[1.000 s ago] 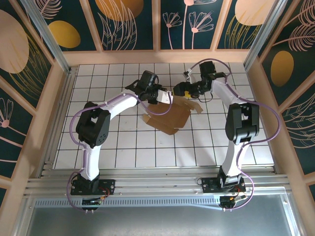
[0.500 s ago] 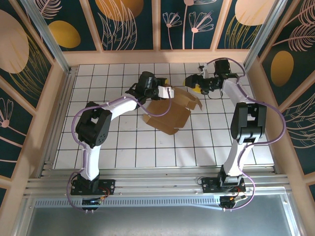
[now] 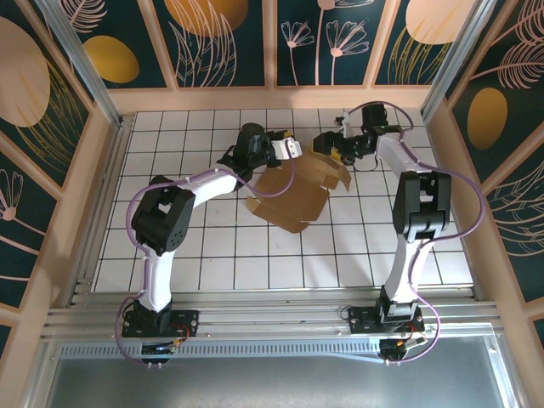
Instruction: Fold the paper box
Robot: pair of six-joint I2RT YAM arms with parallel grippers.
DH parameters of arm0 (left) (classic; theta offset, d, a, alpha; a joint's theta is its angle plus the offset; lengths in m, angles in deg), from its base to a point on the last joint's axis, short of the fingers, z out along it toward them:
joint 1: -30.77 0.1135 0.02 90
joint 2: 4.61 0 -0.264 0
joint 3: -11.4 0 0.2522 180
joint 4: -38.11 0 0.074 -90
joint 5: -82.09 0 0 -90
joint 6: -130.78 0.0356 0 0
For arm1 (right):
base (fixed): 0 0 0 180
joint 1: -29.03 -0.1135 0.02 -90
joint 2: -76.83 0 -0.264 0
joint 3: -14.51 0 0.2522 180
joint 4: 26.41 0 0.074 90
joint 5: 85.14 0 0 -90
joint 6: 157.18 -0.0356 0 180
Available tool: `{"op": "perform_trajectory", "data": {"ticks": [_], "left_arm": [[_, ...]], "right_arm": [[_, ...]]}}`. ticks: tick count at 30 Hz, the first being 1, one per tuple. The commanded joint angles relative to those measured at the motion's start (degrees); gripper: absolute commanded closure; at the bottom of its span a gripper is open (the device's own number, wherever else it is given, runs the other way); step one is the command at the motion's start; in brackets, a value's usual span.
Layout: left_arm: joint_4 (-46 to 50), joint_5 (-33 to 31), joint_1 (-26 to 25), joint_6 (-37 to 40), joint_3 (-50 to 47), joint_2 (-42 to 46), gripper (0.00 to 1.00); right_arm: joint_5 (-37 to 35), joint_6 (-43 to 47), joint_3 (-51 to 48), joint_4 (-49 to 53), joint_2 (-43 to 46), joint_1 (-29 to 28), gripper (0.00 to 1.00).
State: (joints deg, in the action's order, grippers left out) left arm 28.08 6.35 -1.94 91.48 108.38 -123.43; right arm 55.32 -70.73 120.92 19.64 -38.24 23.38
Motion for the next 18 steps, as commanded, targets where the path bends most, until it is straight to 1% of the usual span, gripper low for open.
{"op": "perform_trajectory", "data": {"ticks": [1,8,11,12,13,16,18], "left_arm": [[-3.6,0.9,-0.2,-4.1,0.3,-1.6,0.80],[-5.3,0.6,-0.3,-5.3,-0.3,-2.8,0.88],[-8.3,0.1,-0.3,-6.1,-1.5,-3.7,0.89],[-9.3,-0.1,-0.4,-6.0,-1.8,-4.1,0.88],[-9.9,-0.4,-0.6,-6.0,-1.9,-4.4,0.84],[-11.4,-0.6,-0.8,-6.7,-2.5,-5.2,0.61],[-12.6,-0.6,-0.8,-7.7,-3.4,-4.7,0.52]], "right_arm": [[-1.7,1.3,3.2,2.5,-2.0,-0.5,0.04],[-2.3,1.2,6.7,3.4,-5.0,-0.8,0.06],[-1.8,1.3,8.6,4.4,-6.7,-1.2,0.07],[-1.6,1.4,9.2,4.7,-7.2,-1.5,0.07],[-1.6,1.4,9.6,4.9,-7.6,-1.7,0.07],[-2.1,1.2,10.3,4.8,-8.2,-2.0,0.07],[-3.2,0.9,10.6,4.7,-8.4,-2.0,0.08]]}}
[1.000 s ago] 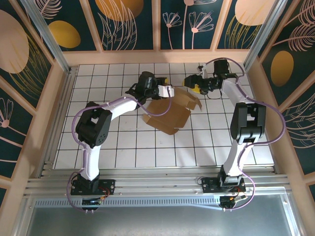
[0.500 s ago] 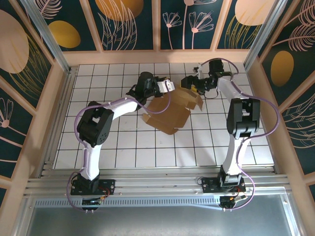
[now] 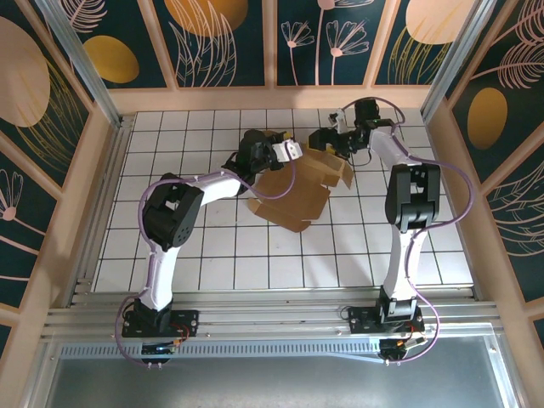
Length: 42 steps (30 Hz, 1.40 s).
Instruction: Fold the paper box
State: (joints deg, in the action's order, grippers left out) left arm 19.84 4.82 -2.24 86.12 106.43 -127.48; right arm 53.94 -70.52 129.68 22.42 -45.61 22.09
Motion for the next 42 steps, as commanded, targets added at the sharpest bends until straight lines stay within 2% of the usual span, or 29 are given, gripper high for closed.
{"op": "perform_trajectory", "data": {"ticks": [1,5,6,10,13,16,19,20,23,24,26,29,30,34,39,42], "left_arm": [[-4.8,1.3,-0.5,-2.7,-2.0,-0.1,0.48],[-4.3,2.3,-0.5,-3.5,-3.6,1.8,0.44],[-4.5,2.3,-0.4,-4.1,-4.2,2.6,0.40],[-3.7,3.4,-0.4,-10.1,-7.1,7.5,0.19],[-3.3,3.0,-0.5,-20.7,-9.7,13.4,0.01],[5.3,-3.0,-0.1,-34.3,-6.5,17.5,0.01],[19.6,-7.1,1.8,-48.7,2.9,16.9,0.03],[25.4,-6.8,3.0,-53.3,7.5,15.4,0.07],[40.4,-5.7,5.3,-63.6,20.6,10.1,0.29],[42.4,-4.7,5.5,-66.2,22.3,9.1,0.30],[42.9,2.2,5.5,-70.0,23.3,7.8,0.27],[45.1,12.8,5.5,-74.2,26.7,3.9,0.22],[46.9,13.1,5.5,-74.8,28.3,2.5,0.21],[53.7,6.0,5.5,-74.2,33.5,-2.5,0.24],[55.9,11.2,5.5,-73.7,36.9,-7.7,0.26],[55.9,11.3,5.5,-73.3,36.4,-8.5,0.22]], "right_arm": [[-2.7,0.5,2.1,1.8,-1.1,-0.7,0.09],[-5.3,0.0,3.5,1.9,-1.8,-0.6,0.10],[-5.6,-0.2,3.9,2.0,-2.1,-0.6,0.10],[-7.3,-0.7,4.7,1.8,-2.4,-0.7,0.11],[-7.8,-0.5,4.7,1.9,-2.4,-0.7,0.13],[-7.6,-0.3,4.5,2.1,-2.3,-0.6,0.14],[-7.5,-0.2,4.2,1.9,-2.3,-0.6,0.15],[-7.4,-0.2,4.2,1.9,-2.3,-0.7,0.15],[-7.2,-0.2,4.1,2.0,-2.3,-0.8,0.15],[-7.2,-0.2,4.1,1.9,-2.2,-0.8,0.15],[-7.4,-0.1,3.9,1.9,-2.2,-0.7,0.15],[-7.3,-0.1,3.9,1.9,-2.0,-0.7,0.15],[-7.3,-0.1,3.9,1.8,-2.0,-0.8,0.15],[-7.3,0.1,4.1,1.9,-1.8,-0.7,0.15],[-7.2,0.3,4.0,2.2,-1.8,-0.8,0.15],[-7.0,0.1,4.0,1.8,-1.9,-0.8,0.15]]}}
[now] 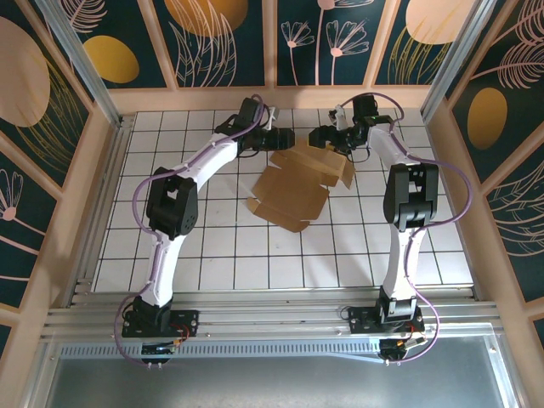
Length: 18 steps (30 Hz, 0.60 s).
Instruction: Fold the paper box
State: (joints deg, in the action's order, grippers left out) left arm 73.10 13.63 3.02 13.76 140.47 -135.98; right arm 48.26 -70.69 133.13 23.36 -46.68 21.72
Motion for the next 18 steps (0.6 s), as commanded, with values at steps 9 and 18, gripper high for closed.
{"op": "perform_trajectory", "data": {"ticks": [9,18], "left_arm": [[-3.4,8.4,0.2,-2.2,0.7,0.0,0.32],[-11.5,14.8,0.5,-7.6,-2.6,1.6,0.54]], "right_arm": [[-1.1,0.3,0.3,0.9,-0.8,-0.6,0.15],[-1.0,0.1,0.2,1.1,-0.4,-0.5,0.15]]}}
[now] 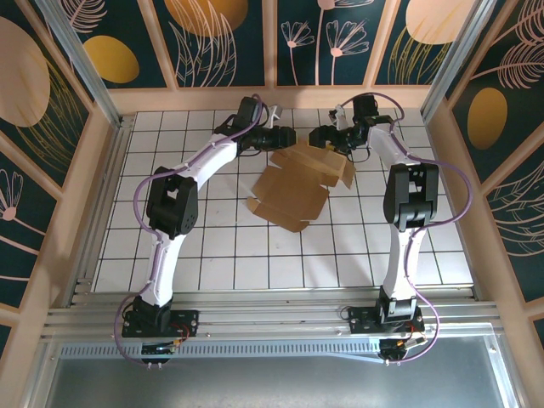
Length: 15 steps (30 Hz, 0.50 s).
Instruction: Fold the paper box
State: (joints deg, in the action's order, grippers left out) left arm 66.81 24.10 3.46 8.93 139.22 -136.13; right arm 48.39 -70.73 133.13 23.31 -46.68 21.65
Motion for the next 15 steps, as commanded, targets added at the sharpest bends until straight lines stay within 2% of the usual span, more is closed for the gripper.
{"op": "perform_trajectory", "data": {"ticks": [1,4,5,7,10,13,15], "left_arm": [[-5.6,4.2,0.1,-2.7,-1.7,2.1,0.55],[-4.9,2.8,0.1,-1.6,-1.9,2.4,0.54],[-4.2,2.0,0.1,-0.7,-2.0,2.6,0.49],[-3.0,-1.2,0.0,1.8,-2.8,4.1,0.31],[-3.8,-9.2,0.1,7.1,-7.7,9.3,0.20],[-6.1,-15.9,0.2,11.5,-14.0,15.0,0.19],[-6.7,-17.9,0.7,12.9,-17.5,17.5,0.19]], "right_arm": [[-1.2,0.1,0.1,1.1,-0.3,-0.5,0.15],[-1.3,0.1,0.0,1.0,-0.2,-0.5,0.15],[-1.3,0.1,0.0,1.0,-0.2,-0.5,0.15],[-1.4,0.1,-0.2,1.0,-0.1,-0.5,0.15],[-1.6,0.3,-0.6,1.1,0.2,-0.5,0.15],[-1.8,0.3,-0.7,1.0,0.3,-0.5,0.15],[-1.9,0.2,-0.7,1.0,0.3,-0.5,0.15]]}}
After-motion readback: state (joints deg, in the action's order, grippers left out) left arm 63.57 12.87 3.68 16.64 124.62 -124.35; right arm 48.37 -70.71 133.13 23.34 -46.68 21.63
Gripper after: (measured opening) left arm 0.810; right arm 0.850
